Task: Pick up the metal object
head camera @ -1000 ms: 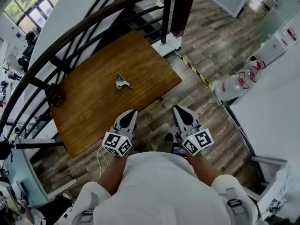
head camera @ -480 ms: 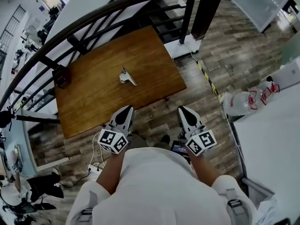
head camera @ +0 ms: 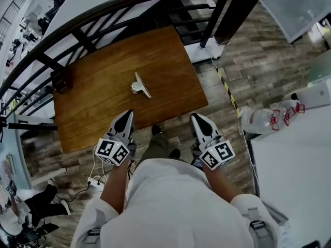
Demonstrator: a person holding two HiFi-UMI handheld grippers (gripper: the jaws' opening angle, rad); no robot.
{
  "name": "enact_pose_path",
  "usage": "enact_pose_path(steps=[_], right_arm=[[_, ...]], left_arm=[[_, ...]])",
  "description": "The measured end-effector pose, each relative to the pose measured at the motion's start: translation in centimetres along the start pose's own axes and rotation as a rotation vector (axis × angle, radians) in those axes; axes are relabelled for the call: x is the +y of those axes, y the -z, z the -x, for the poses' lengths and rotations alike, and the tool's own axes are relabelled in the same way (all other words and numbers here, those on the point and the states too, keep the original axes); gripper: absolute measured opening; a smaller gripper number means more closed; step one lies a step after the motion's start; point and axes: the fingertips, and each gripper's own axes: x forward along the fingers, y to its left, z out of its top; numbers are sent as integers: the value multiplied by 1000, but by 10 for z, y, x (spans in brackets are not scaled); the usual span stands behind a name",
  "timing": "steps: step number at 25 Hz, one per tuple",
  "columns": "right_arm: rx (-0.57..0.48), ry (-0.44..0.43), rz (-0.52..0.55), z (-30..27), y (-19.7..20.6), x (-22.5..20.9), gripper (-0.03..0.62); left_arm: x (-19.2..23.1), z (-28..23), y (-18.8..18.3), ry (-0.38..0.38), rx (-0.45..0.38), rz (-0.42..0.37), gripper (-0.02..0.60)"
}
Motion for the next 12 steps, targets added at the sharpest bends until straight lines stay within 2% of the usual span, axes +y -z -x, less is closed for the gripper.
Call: enact_pose_path(steps=[6,12], right_arm=[[78,-16,19,-58,2,-10,25],[136,-21,31,-136,13,-14,25]], left_arm=[[63,-41,-10,-26,-38,42,12],[131,-63,-33,-31,-53,15,12]])
